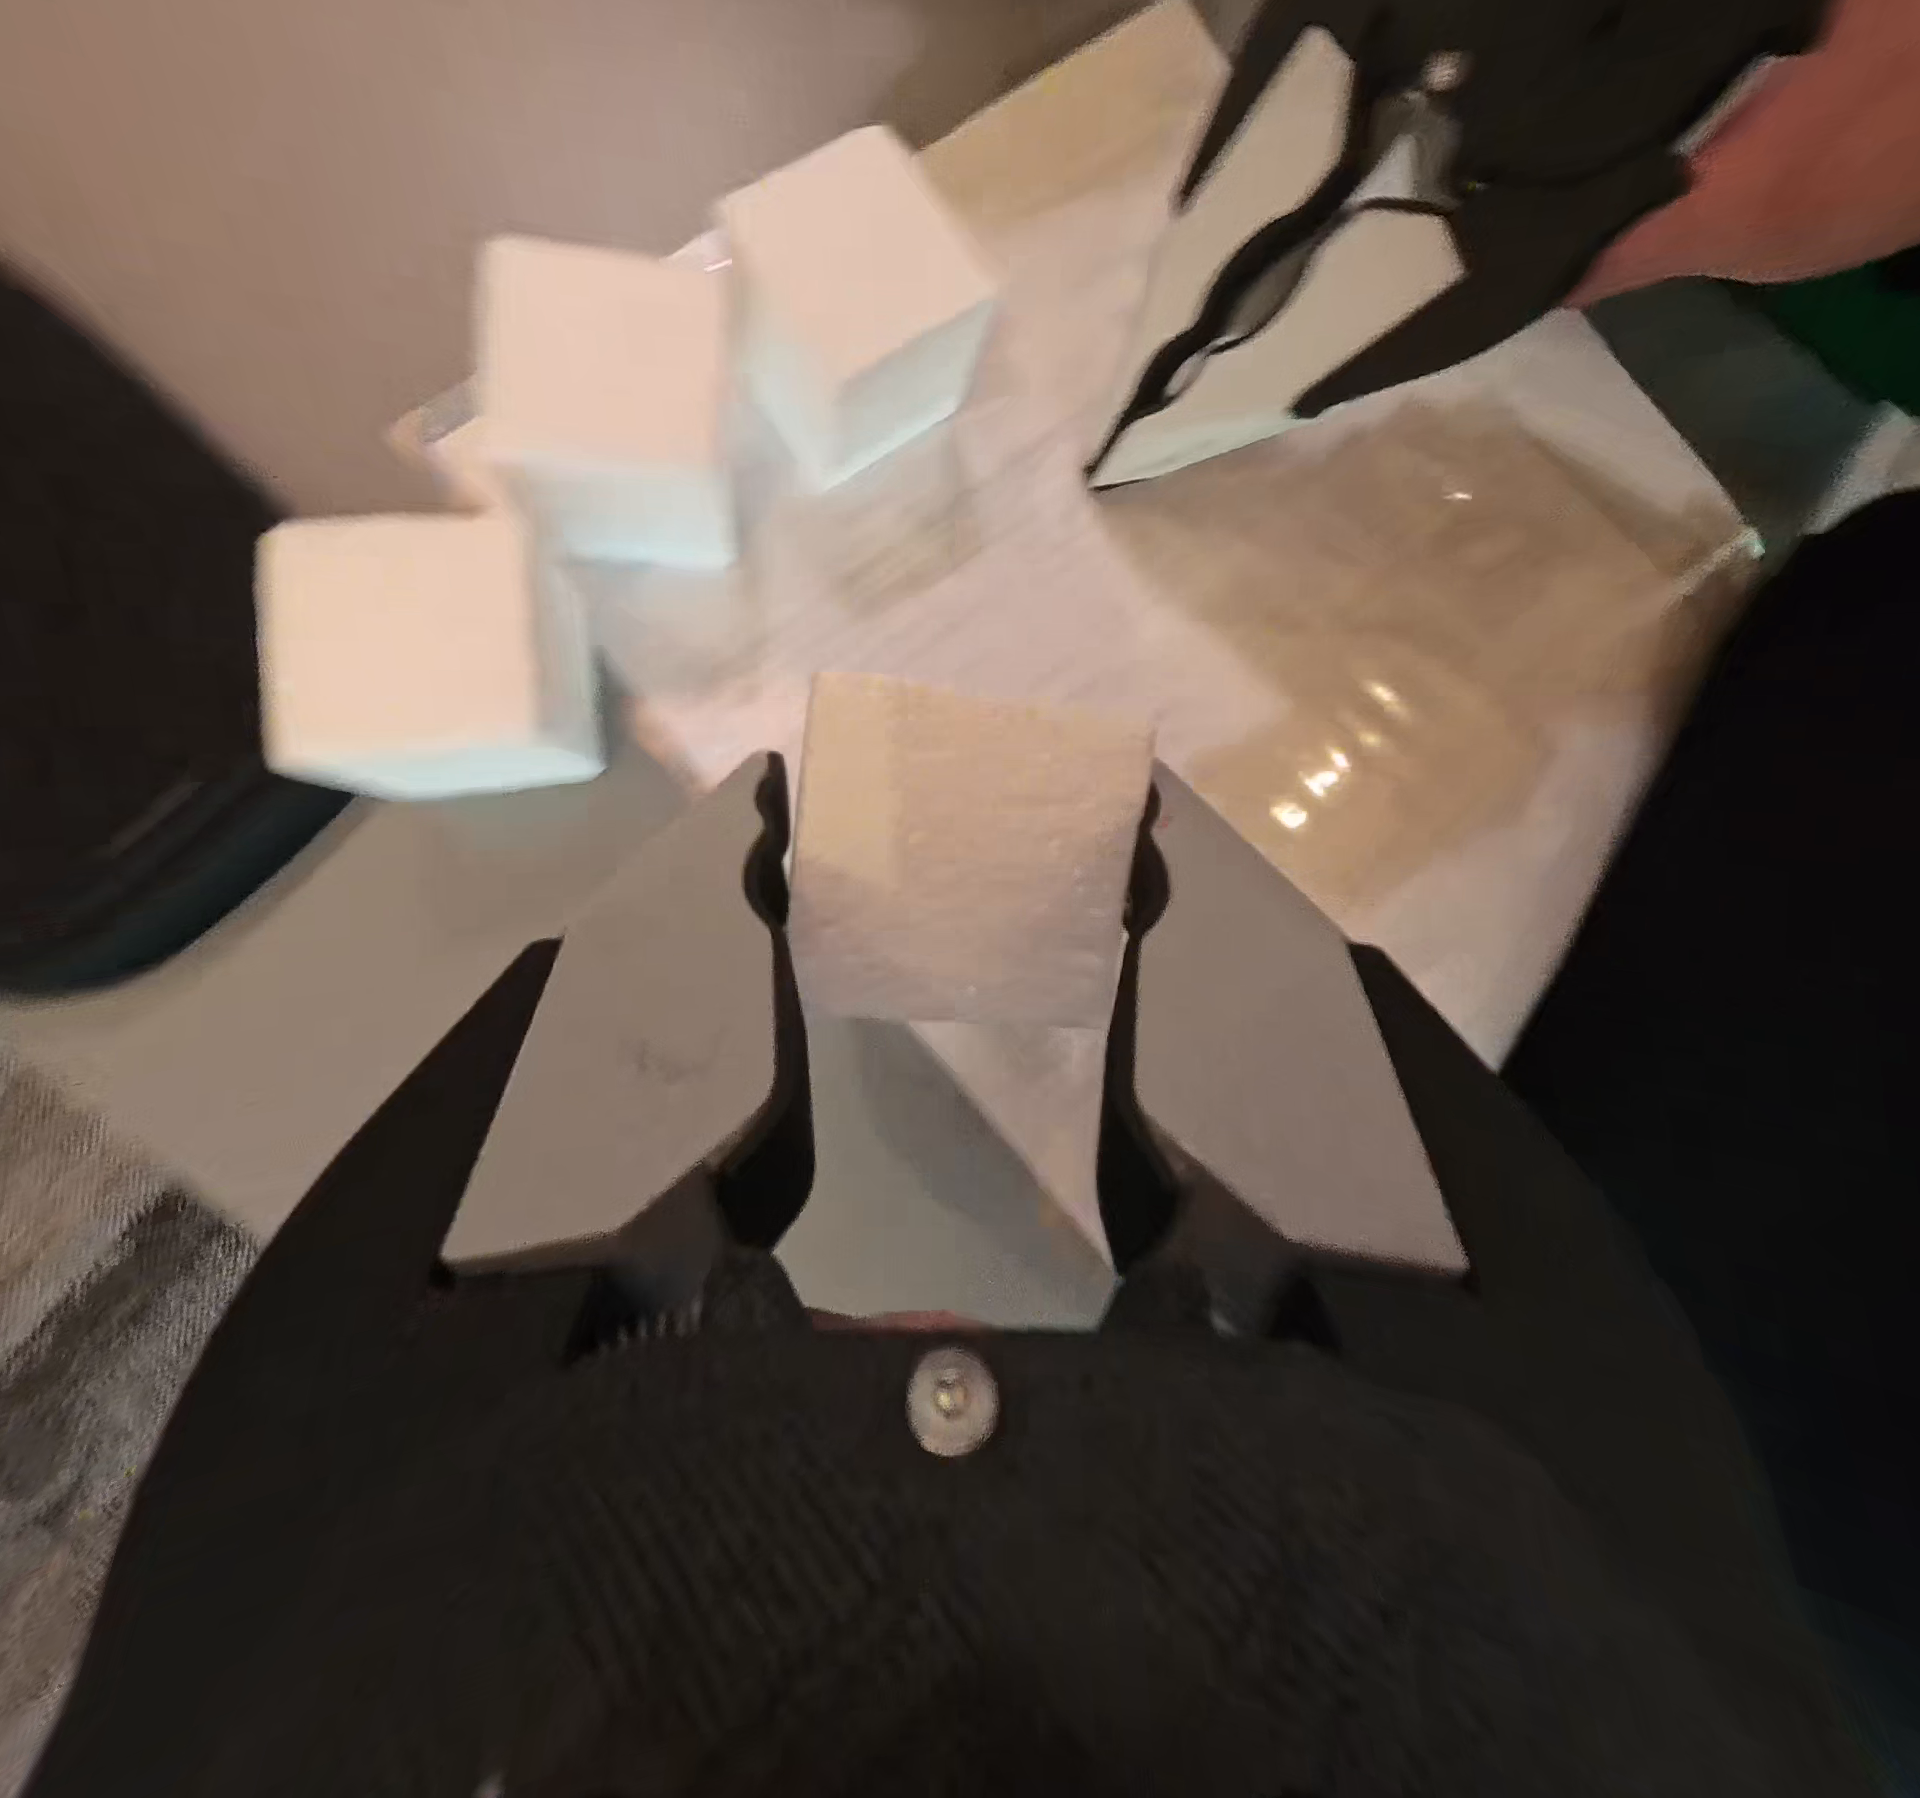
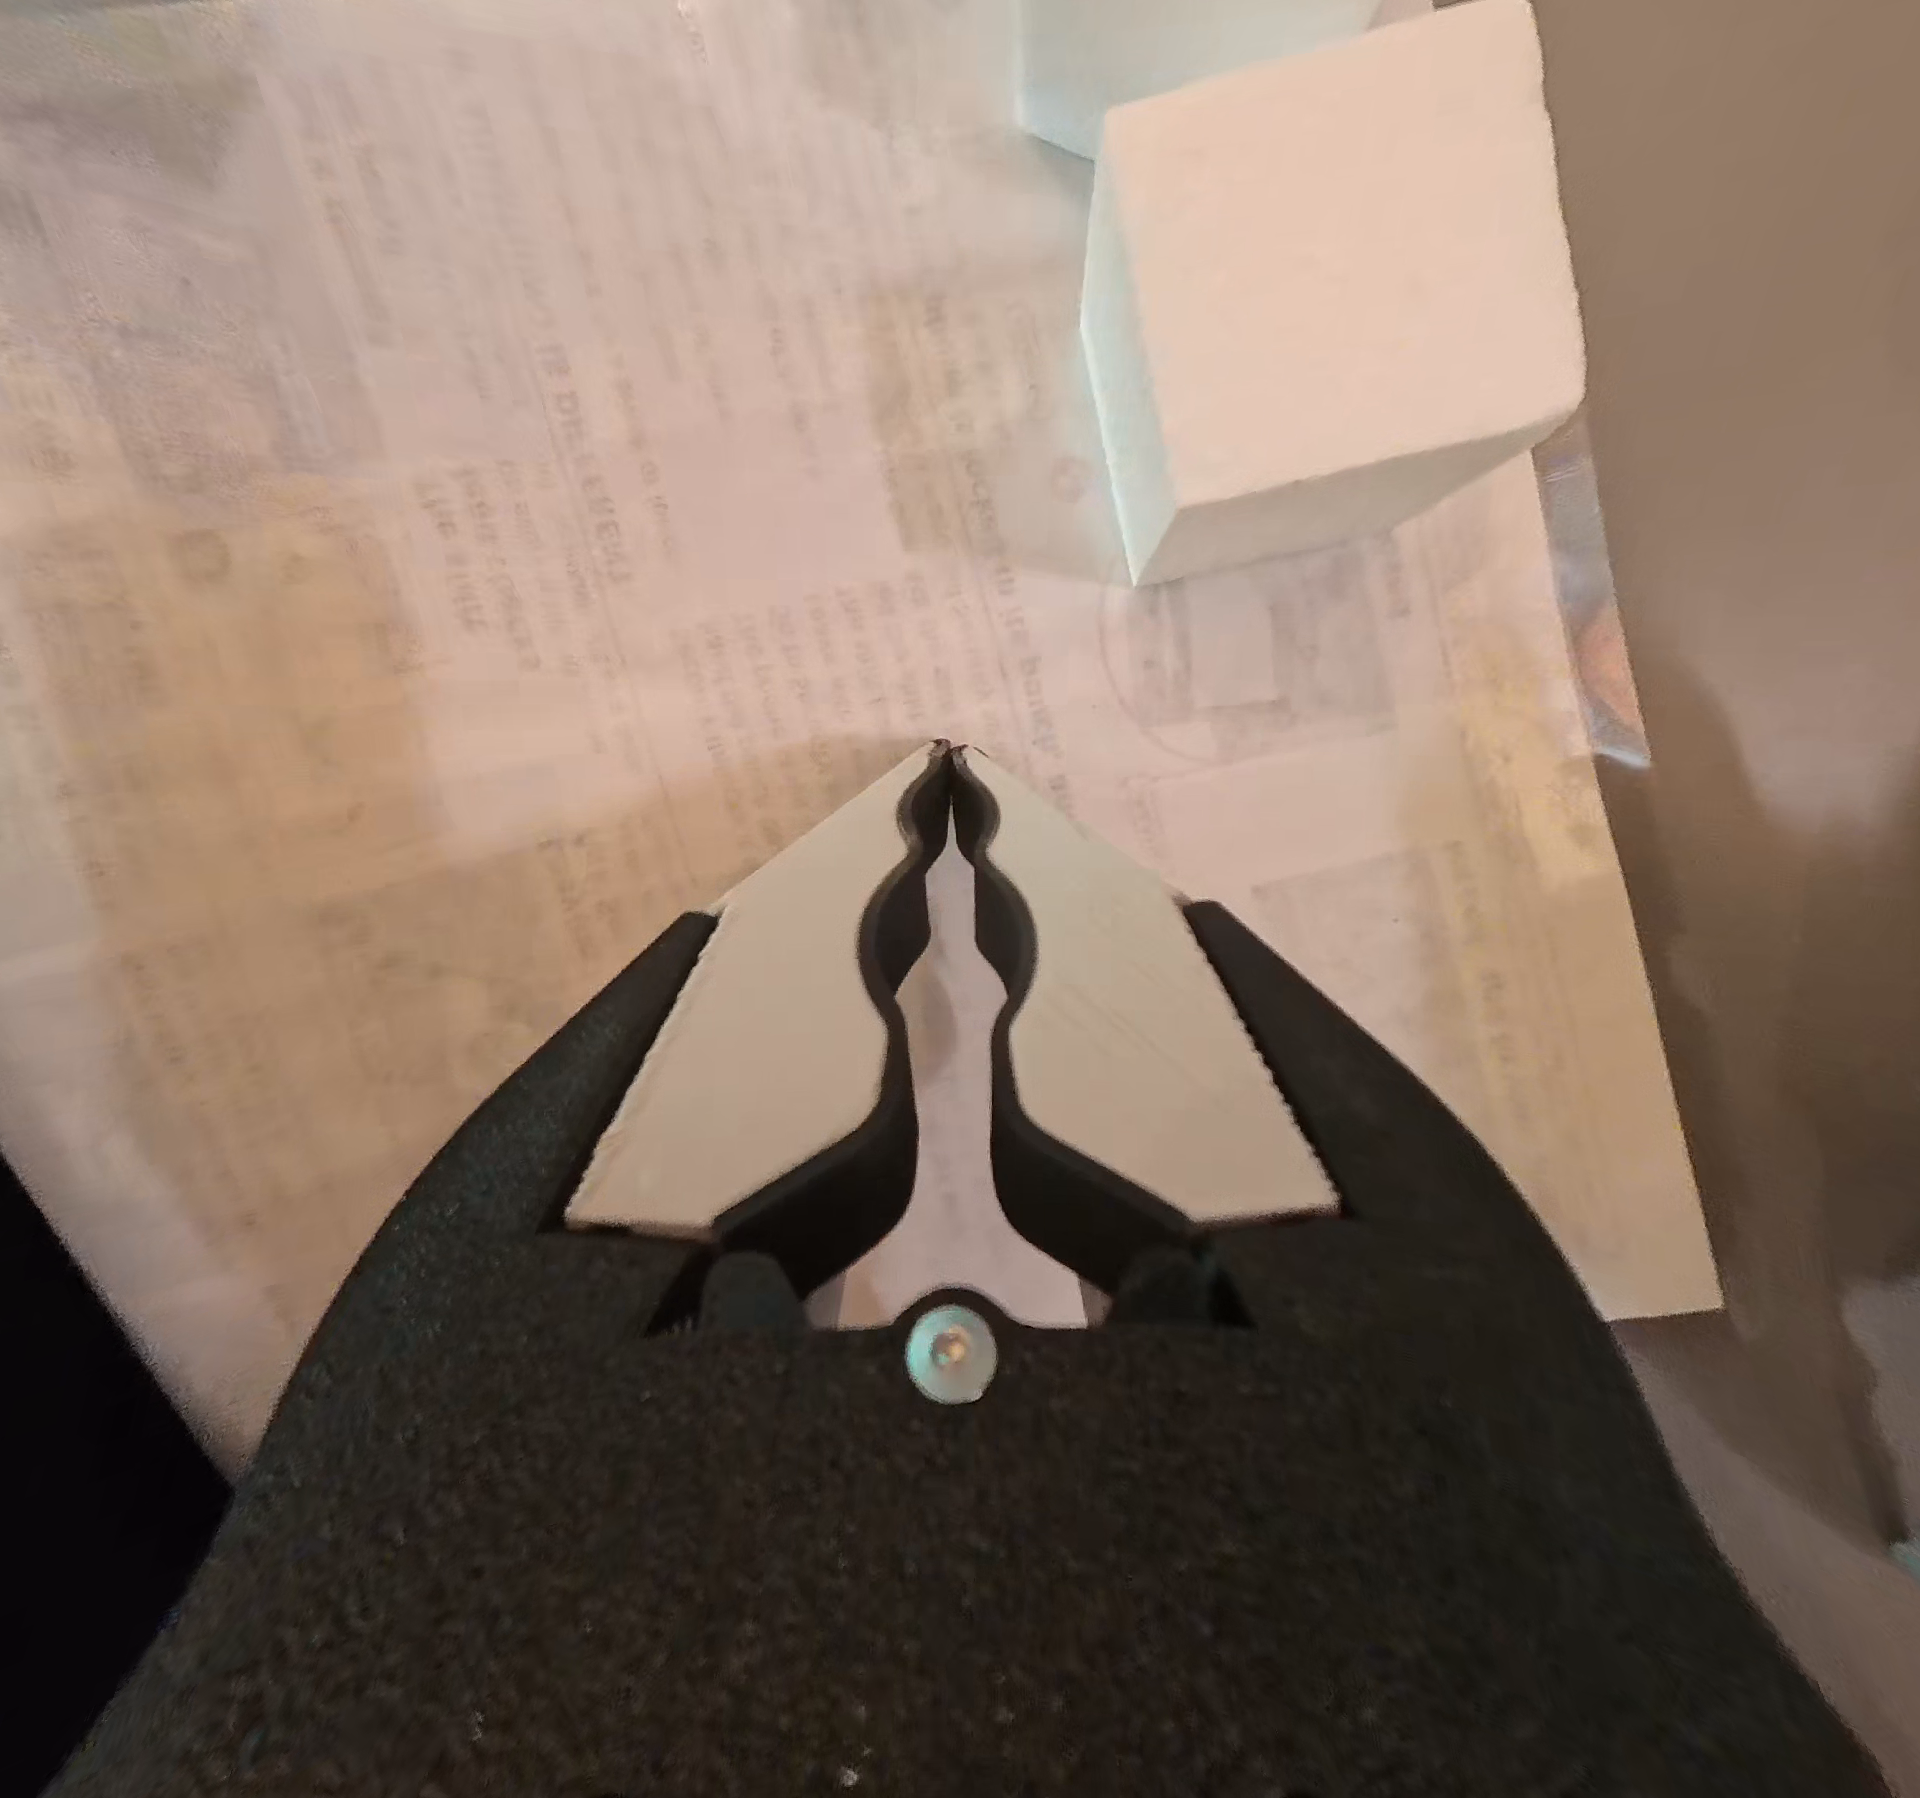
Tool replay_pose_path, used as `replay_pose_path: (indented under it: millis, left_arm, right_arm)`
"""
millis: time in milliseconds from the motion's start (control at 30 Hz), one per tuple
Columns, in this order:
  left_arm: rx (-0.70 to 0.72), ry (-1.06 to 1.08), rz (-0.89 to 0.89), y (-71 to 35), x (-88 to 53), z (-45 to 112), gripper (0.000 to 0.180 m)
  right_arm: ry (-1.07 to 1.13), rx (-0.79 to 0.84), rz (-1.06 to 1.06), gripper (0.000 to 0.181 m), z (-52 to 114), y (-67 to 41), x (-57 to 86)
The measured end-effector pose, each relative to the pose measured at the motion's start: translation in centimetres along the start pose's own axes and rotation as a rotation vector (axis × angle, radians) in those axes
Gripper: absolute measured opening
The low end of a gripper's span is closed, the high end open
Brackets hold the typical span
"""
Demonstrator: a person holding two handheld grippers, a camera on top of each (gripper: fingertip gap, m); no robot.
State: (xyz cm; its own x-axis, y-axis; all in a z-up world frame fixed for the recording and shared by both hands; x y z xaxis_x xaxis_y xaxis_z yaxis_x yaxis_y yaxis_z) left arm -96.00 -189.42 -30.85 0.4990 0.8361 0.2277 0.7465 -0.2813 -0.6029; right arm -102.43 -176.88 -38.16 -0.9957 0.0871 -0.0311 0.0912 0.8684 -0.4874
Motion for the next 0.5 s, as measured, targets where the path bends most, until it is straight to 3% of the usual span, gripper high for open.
replay_pose_path:
  millis: [333, 500]
  left_arm:
    - [-0.268, 0.112, 0.264, 0.8, 3.6, 9.2, 0.064]
    - [-0.25, 0.135, 0.329, 0.3, 4.7, 9.7, 0.067]
  right_arm:
    - [-0.083, 0.018, 0.029, 0.0, 0.2, -0.3, 0.3]
    - [-0.09, 0.046, 0.047, 0.0, 0.0, 0.0, 0.2]
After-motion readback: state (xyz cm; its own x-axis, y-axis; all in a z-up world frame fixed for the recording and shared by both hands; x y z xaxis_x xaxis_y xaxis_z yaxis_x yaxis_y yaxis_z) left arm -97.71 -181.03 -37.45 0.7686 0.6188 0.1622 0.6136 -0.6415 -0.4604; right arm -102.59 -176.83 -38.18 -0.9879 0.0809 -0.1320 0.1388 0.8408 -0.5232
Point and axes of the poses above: each gripper's, where its closed fingertips meet, z out along the fingers, y out of its underside, x = y × z across the jaws, the point moved 3 cm from there along -z, back along the fingers, and after that the axes turned 5 degrees about -z, right-handed, at the moved point
